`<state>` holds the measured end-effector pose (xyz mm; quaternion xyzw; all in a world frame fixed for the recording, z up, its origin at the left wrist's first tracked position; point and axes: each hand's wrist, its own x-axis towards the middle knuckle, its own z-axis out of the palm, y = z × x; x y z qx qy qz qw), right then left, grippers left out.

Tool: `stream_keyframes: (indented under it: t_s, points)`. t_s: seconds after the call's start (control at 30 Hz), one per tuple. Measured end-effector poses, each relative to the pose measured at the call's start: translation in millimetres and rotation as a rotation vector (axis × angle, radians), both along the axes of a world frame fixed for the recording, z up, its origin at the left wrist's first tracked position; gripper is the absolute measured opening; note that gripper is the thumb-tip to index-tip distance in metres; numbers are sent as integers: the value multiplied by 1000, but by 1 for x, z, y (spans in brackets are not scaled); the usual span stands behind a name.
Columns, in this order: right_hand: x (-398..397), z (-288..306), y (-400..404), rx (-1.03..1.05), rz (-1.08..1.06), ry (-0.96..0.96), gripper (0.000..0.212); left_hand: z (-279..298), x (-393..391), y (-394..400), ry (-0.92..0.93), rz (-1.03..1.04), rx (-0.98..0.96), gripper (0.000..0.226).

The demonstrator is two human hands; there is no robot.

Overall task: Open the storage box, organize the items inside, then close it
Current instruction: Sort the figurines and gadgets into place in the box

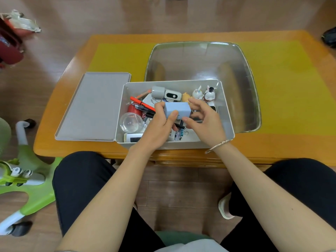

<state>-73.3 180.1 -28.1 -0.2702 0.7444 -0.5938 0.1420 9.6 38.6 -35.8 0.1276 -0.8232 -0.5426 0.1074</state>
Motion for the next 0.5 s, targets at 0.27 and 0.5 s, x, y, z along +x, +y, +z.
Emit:
stream_keyframes:
  t_s: [0.27, 0.5]
  points:
    - [-6, -2, 5, -27, -31, 11, 51, -2, -4, -4, -30, -45, -144, 32]
    - [0, -1, 3, -35, 9, 63, 45, -3, -3, -3, -16, -57, -209, 48]
